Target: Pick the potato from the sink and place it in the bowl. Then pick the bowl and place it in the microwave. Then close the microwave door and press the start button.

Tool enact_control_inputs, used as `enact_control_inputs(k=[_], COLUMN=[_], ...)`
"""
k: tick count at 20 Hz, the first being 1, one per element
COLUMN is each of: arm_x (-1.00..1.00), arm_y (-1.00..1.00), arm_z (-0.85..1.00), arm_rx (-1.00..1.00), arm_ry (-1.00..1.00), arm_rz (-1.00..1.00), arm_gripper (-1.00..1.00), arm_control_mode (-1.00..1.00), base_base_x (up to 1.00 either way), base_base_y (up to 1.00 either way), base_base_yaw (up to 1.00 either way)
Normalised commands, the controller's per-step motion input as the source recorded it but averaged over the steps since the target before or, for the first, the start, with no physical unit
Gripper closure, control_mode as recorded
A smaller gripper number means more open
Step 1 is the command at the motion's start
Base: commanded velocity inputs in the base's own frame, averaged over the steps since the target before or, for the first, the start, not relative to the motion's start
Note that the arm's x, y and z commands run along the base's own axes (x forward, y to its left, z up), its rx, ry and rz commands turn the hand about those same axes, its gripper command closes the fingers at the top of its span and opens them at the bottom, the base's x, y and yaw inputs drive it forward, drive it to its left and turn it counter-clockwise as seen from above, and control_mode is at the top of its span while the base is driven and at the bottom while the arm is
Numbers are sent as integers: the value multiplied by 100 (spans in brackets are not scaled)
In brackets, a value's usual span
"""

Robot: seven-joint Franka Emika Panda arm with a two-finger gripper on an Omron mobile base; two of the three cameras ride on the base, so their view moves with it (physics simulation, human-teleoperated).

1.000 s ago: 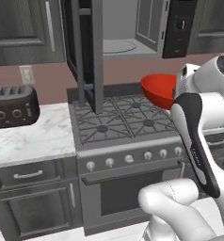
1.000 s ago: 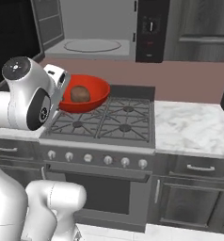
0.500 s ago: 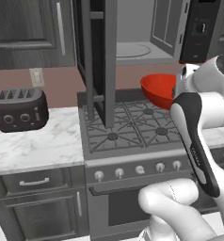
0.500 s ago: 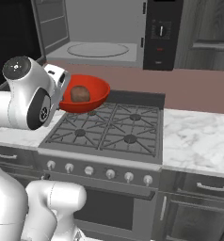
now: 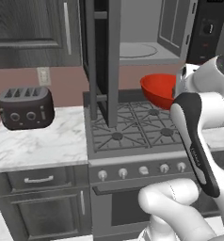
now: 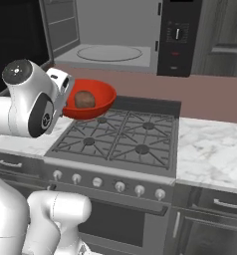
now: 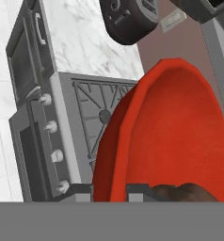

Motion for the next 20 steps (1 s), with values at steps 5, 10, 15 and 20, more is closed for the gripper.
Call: enact_control_inputs(k=[5, 10, 15, 20], arm_x=[0, 30, 70, 100], arm_y=[0, 0, 0, 0], arm_z=[8, 71, 88, 75], arm_rx=[3, 1, 0, 0], arm_ry=[-2, -14, -10, -1], arm_rz=[3, 5, 0, 0], arm_gripper=[100, 100, 100, 100], arm_control_mode=[-100, -100, -100, -100], base_base_x=[0, 0, 0, 0], base_base_y=[0, 0, 0, 0], base_base_yaw=[5, 0, 0, 0])
